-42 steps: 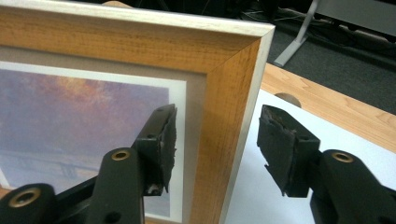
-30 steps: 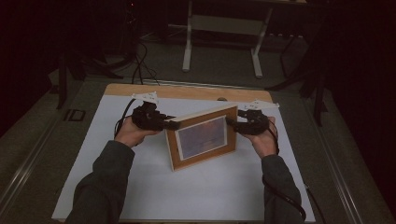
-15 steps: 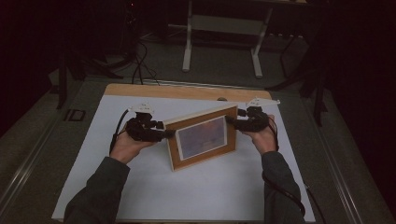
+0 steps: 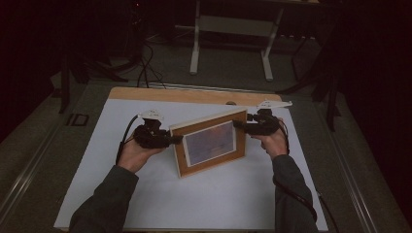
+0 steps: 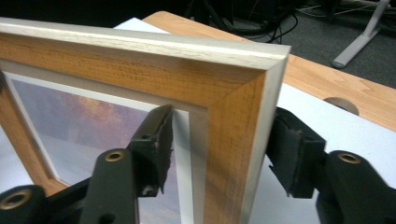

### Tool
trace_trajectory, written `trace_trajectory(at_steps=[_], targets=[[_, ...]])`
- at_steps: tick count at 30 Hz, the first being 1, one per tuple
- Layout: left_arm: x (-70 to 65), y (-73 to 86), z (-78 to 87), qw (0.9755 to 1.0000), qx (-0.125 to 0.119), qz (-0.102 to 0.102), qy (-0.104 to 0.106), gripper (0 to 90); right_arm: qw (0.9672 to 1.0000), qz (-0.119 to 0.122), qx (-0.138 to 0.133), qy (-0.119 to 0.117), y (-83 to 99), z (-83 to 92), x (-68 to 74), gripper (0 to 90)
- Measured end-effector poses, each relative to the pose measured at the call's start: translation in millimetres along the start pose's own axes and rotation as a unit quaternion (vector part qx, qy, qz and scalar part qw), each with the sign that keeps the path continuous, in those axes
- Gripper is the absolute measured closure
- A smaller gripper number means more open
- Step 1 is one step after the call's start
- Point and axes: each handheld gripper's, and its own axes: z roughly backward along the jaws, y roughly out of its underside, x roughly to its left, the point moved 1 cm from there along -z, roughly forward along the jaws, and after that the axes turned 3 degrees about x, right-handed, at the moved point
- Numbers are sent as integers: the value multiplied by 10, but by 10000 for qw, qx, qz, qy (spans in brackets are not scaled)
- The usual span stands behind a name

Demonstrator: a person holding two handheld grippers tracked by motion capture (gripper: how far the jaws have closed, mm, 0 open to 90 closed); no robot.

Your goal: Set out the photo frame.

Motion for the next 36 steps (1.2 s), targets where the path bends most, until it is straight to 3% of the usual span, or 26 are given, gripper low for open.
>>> trace_trajectory(at_steps=[6, 14, 24, 36], targets=[[109, -2, 24, 9996, -126, 220, -117, 698, 9999, -121, 11, -121, 19, 38, -9, 554], [194, -4, 47, 9992, -251, 264, -192, 669, 10000, -56, 43, -58, 34, 50, 51, 614], [250, -35, 24, 9993, -262, 163, -202, 646, 9999, -154, 50, 53, 66, 85, 107, 617], [335, -105, -27, 9990, -284, 186, -276, 605, 9994, -307, 61, 165, 130, 154, 182, 620]])
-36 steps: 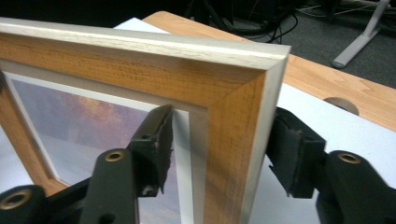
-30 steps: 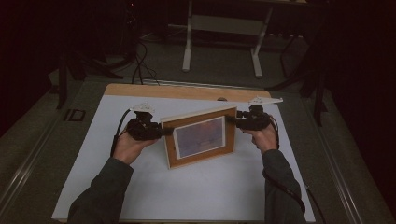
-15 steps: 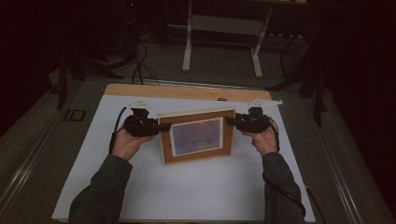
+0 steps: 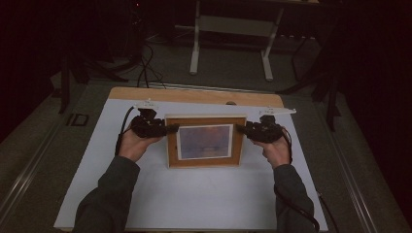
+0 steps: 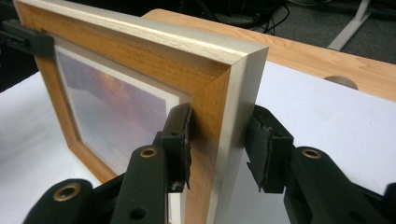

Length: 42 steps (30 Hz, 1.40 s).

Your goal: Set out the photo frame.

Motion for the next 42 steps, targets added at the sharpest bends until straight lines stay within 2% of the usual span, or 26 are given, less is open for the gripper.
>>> trace_trajectory(at_steps=[10, 33, 42], targets=[[51, -43, -43, 10000, -32, 77, 45, 583, 9999, 81, 131, 49, 38, 77, 55, 627], [5, -24, -14, 9997, -13, 259, -14, 581, 9999, 68, 100, -28, 41, 71, 41, 628], [13, -17, 1, 9995, 5, 296, 71, 581, 9999, 72, 95, 0, 37, 67, 51, 620]])
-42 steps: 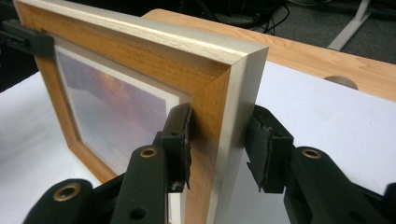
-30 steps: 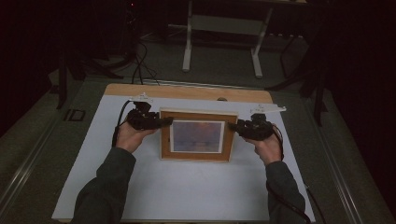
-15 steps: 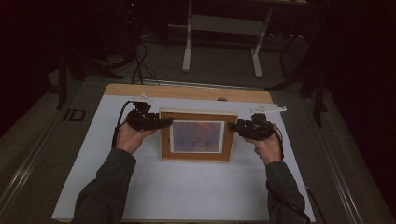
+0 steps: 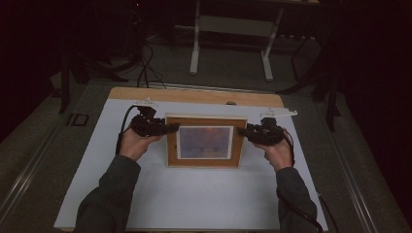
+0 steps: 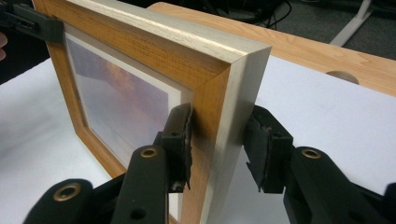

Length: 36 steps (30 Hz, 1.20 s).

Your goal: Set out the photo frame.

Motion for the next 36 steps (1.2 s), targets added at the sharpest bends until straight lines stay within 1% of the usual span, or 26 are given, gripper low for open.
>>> trace_trajectory(at_steps=[6, 9, 11, 16, 19, 22, 23, 25, 31, 36], targets=[[3, 16, 15, 10000, 56, 15, -50, 560, 10000, 16, 5, 70, 16, 23, -5, 588], [10, 30, 32, 10000, 26, 21, -44, 545, 10000, -1, -7, 61, 26, 45, -14, 573], [21, 54, 75, 10000, -42, 51, -25, 543, 10000, 12, 5, 48, 28, 60, -17, 566], [7, 68, 134, 9999, -115, 6, -16, 539, 10000, 6, 28, 47, 29, 97, -30, 561], [10, 82, 195, 9999, -154, -28, -27, 539, 10000, 20, 27, 15, 34, 131, -36, 565], [20, 90, 222, 9998, -164, -13, -61, 544, 10000, 17, 22, -13, 39, 143, -41, 578], [27, 97, 248, 9998, -168, -14, -124, 544, 10000, 8, 30, -28, 41, 147, -43, 582], [32, 106, 271, 9997, -192, -5, -122, 549, 9999, 9, 54, -85, 46, 164, -44, 595], [33, 139, 345, 9995, -209, -39, -213, 553, 9999, 34, 76, -91, 57, 220, -55, 628], [50, 178, 434, 9990, -243, -70, -357, 556, 9999, 34, 120, -81, 95, 261, -85, 646]])
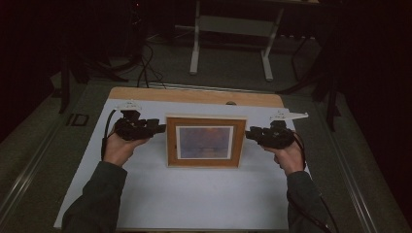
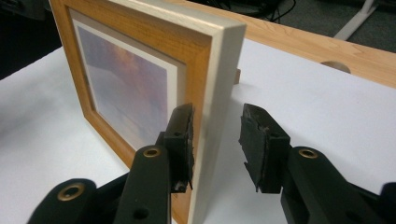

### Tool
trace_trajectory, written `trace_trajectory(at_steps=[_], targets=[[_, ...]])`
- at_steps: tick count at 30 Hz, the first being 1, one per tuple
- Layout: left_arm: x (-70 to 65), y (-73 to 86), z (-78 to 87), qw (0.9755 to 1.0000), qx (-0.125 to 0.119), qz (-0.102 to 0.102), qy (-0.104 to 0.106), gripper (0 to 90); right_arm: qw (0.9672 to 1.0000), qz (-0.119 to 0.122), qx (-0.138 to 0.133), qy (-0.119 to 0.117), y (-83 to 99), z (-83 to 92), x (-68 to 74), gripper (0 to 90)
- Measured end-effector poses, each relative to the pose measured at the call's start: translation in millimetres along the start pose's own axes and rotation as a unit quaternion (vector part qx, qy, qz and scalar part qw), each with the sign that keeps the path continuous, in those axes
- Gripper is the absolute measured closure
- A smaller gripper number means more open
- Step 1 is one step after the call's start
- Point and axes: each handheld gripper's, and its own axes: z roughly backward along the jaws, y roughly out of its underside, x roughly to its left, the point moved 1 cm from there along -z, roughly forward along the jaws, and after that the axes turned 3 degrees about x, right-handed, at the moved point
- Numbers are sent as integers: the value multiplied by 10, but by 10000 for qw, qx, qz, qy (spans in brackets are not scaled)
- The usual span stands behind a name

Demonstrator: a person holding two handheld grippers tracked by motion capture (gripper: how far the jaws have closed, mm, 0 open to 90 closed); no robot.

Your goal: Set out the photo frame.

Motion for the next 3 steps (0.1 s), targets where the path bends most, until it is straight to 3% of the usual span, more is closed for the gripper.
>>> trace_trajectory(at_steps=[3], targets=[[10, 22, 33, 9999, 22, -25, -124, 556, 10000, -8, 40, 21, 27, 14, -20, 651]])
